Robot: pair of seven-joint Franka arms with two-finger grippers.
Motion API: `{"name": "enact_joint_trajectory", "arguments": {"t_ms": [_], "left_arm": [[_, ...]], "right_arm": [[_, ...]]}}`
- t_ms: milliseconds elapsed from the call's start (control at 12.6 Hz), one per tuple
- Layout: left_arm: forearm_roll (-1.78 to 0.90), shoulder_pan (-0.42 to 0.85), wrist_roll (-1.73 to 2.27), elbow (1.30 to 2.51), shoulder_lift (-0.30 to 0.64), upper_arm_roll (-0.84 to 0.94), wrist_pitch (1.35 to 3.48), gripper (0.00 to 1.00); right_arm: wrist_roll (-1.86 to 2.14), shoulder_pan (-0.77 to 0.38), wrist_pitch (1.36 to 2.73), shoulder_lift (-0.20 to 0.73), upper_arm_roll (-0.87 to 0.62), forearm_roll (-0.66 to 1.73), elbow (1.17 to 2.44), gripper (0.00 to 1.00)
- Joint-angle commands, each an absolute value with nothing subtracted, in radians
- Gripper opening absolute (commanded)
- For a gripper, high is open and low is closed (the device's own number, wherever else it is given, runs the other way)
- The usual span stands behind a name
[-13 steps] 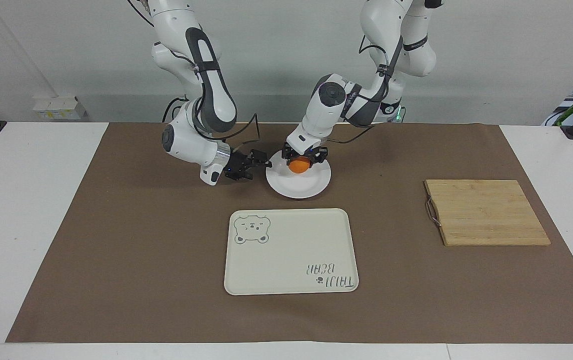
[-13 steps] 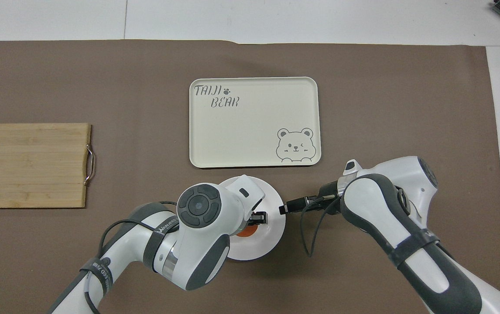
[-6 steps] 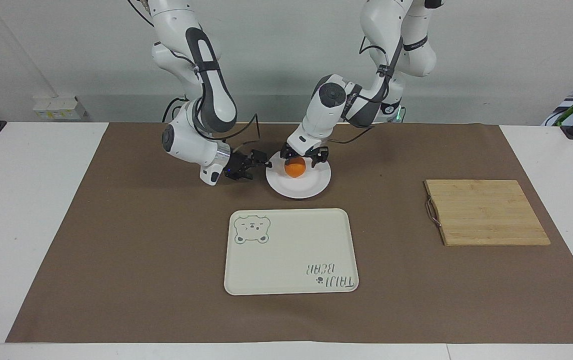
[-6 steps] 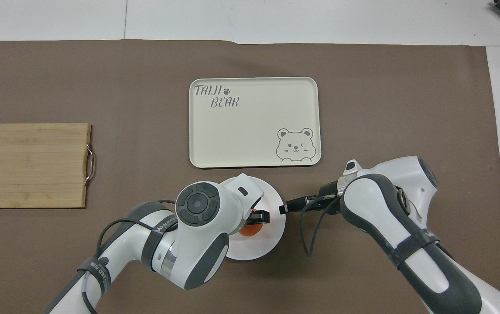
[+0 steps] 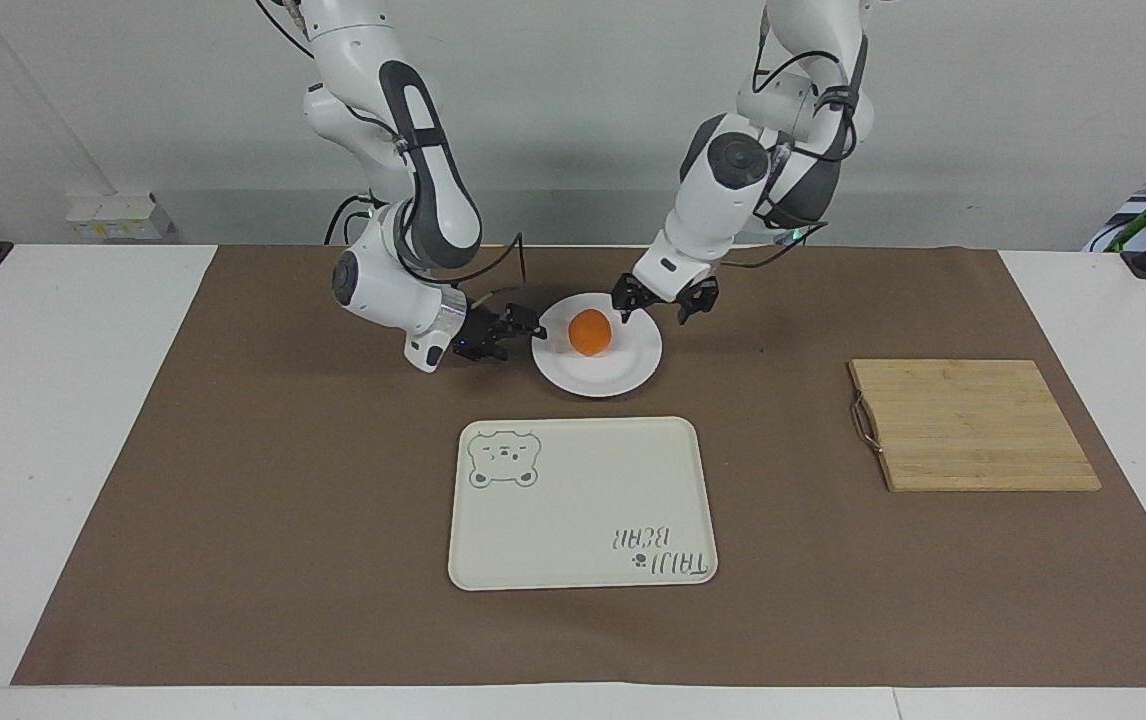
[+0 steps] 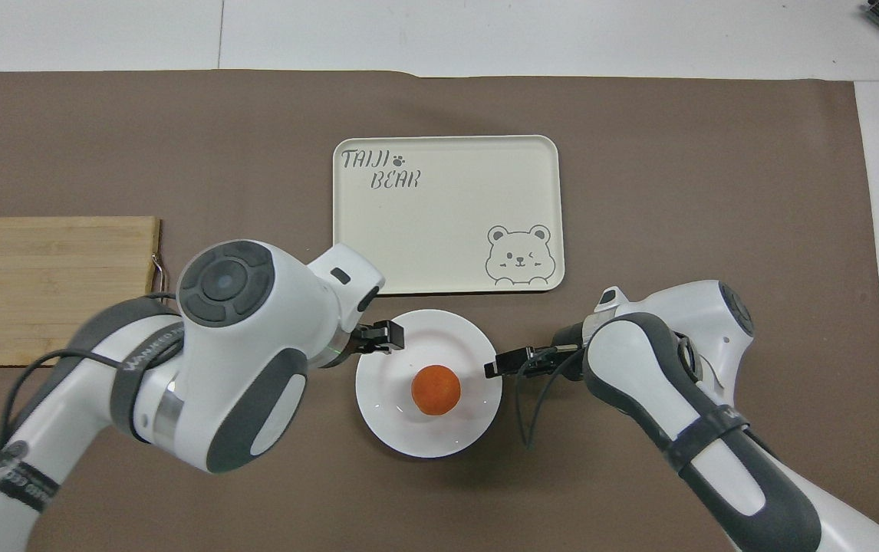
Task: Place orange and plate with both arms
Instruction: 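Withdraw the left gripper to the board while the right gripper holds the plate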
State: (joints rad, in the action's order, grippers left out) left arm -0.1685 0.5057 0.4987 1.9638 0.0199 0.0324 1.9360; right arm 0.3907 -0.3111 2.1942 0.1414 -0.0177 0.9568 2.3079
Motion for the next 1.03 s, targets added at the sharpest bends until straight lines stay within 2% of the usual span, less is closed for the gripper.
{"name": "enact_joint_trajectory", "arguments": {"t_ms": [0,238,477,556,636,715,794,874,953], "left_arm": [[-0.097,0.404,0.460,1.850,0.018,0.040,1.792,1.00],[-0.009,0.298,0.413,1.816,-0.003,0.040,1.733,1.00],[-0.006,0.180,0.172,1.752,-0.015,0.038,1.688,1.00],[0.008,0.140,0.122,1.708,-0.012,0.040,1.639,1.00],[0.032,0.120,0.074,1.675,-0.014,0.040,1.606,1.00],[0.041,0.106,0.030,1.636,-0.014,0.038,1.579,1.00],[0.044,0.077,0.000,1.593,-0.009,0.038,1.542,1.00],[0.043,0.062,-0.020,1.551,-0.002,0.037,1.487,1.00],[0.038,0.055,-0.021,1.536,-0.002,0.037,1.461,1.00]], "right_arm": [[0.324,-0.365,2.246,0.138,-0.020,0.988,2.321,0.96],[0.298,-0.365,2.241,0.130,-0.020,0.989,2.338,0.82],[0.388,-0.364,2.232,0.146,-0.021,1.041,2.349,0.81],[0.412,-0.364,2.232,0.144,-0.021,1.060,2.350,0.77],[0.419,-0.365,2.233,0.147,-0.021,1.071,2.359,0.68],[0.420,-0.374,2.244,0.144,-0.021,1.075,2.370,0.55],[0.413,-0.383,2.244,0.144,-0.021,1.077,2.373,0.34],[0.396,-0.385,2.243,0.140,-0.021,1.078,2.376,0.02],[0.358,-0.391,2.244,0.140,-0.021,1.078,2.381,0.00]]}}
